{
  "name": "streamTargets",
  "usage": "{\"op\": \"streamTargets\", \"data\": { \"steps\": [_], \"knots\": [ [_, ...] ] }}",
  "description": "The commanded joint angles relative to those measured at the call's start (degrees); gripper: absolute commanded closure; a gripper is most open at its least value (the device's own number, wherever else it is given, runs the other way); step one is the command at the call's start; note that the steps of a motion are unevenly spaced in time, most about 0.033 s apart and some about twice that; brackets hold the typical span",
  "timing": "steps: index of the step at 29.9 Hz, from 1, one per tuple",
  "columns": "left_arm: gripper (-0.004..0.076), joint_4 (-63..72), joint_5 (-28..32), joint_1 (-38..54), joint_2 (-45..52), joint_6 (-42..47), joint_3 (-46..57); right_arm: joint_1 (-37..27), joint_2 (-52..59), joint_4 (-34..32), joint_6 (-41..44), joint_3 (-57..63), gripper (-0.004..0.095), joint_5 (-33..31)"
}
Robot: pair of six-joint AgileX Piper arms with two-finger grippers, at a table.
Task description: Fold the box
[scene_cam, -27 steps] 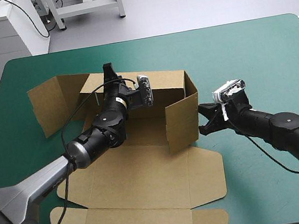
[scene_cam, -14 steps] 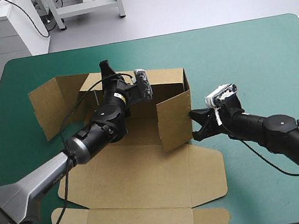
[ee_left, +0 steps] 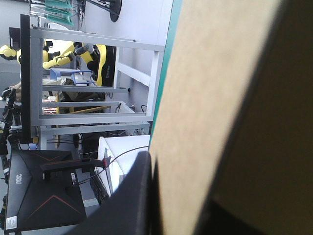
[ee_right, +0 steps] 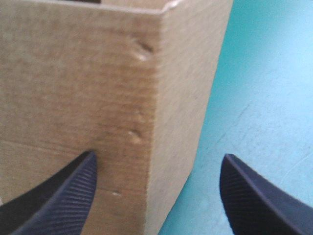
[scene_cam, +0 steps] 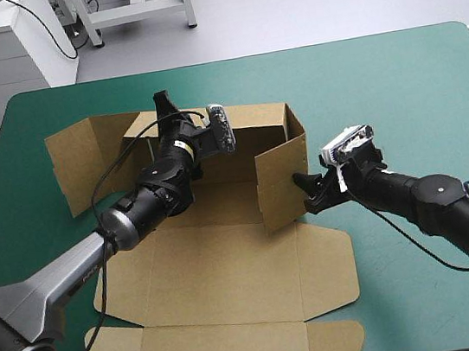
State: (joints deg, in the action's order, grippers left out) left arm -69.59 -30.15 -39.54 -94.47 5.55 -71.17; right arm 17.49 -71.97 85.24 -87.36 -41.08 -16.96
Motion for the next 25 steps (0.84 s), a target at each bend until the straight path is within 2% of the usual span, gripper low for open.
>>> {"op": "streamTargets", "data": {
  "steps": [1,6,8,10,12,15,17,20,25],
  "knots": [
    [0.0707,2.5,0.8,0.1,1.9,1.5,-1.2,0.0,-0.3,1.1,-0.3,-4.1,0.0165,0.1],
    [0.0707,3.8,0.8,0.1,1.9,1.5,-1.2,0.0,-7.2,1.1,0.8,-8.8,0.0168,-9.7],
    [0.0707,4.6,0.8,0.1,1.9,1.5,-1.2,0.9,-8.8,0.4,2.3,-9.9,0.0168,-9.8],
    [0.0707,5.7,0.8,0.1,1.9,1.5,-1.2,2.2,-9.3,-1.7,4.0,-10.7,0.0169,-8.3],
    [0.0707,7.0,0.7,0.1,1.9,1.5,-1.2,3.7,-9.3,-4.6,6.5,-10.7,0.0169,-3.7],
    [0.0707,8.8,0.9,-0.3,2.3,1.1,-1.2,6.0,-9.3,-11.6,15.3,-10.7,0.018,4.6],
    [0.0707,9.0,1.2,-0.7,2.7,1.1,-1.2,7.0,-9.4,-16.1,19.5,-10.7,0.0222,8.2],
    [0.0707,9.7,1.2,-2.0,3.7,1.1,-1.2,7.3,-9.4,-18.6,23.3,-10.8,0.0348,10.7],
    [0.0707,11.9,0.4,-3.4,5.3,0.9,-1.2,7.3,-9.4,-19.0,24.1,-10.8,0.0781,10.4]
  ]
}}
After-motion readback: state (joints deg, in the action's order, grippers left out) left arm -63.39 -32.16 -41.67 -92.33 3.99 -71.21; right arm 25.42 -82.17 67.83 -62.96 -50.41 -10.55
